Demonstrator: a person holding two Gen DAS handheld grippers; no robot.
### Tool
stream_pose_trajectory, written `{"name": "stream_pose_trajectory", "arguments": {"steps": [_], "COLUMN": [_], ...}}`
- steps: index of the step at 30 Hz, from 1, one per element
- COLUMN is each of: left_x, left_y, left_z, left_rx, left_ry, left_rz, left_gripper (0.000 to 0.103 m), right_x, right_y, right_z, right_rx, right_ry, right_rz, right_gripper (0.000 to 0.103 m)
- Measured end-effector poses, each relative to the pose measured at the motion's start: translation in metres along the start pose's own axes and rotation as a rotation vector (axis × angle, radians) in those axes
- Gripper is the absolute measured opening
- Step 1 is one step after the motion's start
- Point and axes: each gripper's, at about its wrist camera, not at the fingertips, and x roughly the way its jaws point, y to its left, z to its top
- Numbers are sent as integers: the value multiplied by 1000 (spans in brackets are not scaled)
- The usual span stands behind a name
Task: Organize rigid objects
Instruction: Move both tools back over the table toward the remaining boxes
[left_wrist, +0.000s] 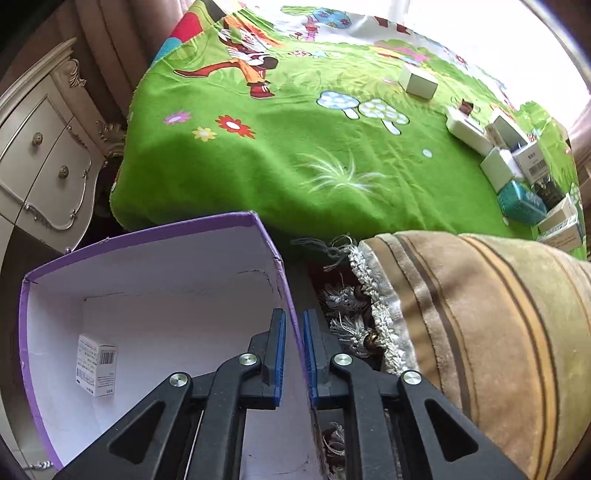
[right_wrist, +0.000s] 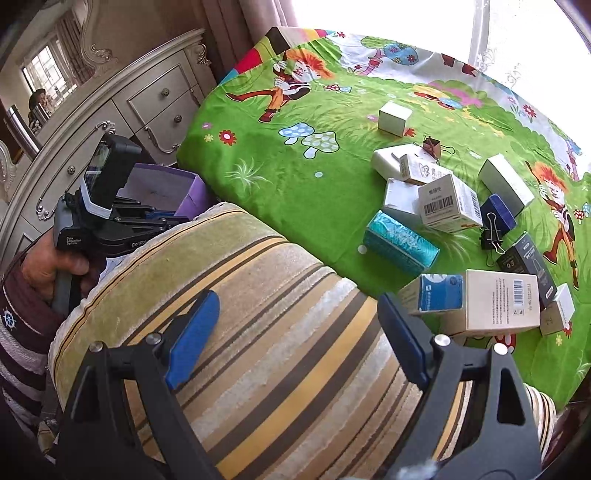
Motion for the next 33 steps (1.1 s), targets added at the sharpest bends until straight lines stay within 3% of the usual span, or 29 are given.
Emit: {"name": "stream_pose_trajectory", "arguments": {"steps": [4,7,10,14,18,23,29,33], "left_x": [-49,-81,-90,-82,-66,-44,-20,-5], "left_y": [-2,-18,-53,-106,-147,-197,-240,-251], "left_z": [3,10,26,35,37,37,50,62], "left_rx": [-58,-64,-18,54,53,32,15,-37], "left_ry": [-154,-261,-301,-227,-116,18,113,144], "left_rz": [15,-67,-164,-235,-359,-434,-438,-404], "left_gripper": [55,60,60,60,60,60,60,60], "right_x": [-12,-23,-30,-36,-40,-46,-48,-50], "right_y": [-22,-40,-58,-85,-107,-138,-166,-179], "right_z": [-9,-16,-22,-29,-35,-45,-54,-58], "right_rx": [65,126,168,241,285,352,360,367], "right_ry": [-24,-43,-53,-49,-43,-31,12,25], "right_rz": [-42,-59,-107,-135,-159,-200,-272,-254], "right_gripper": [89,89,89,89,89,89,89,89]}}
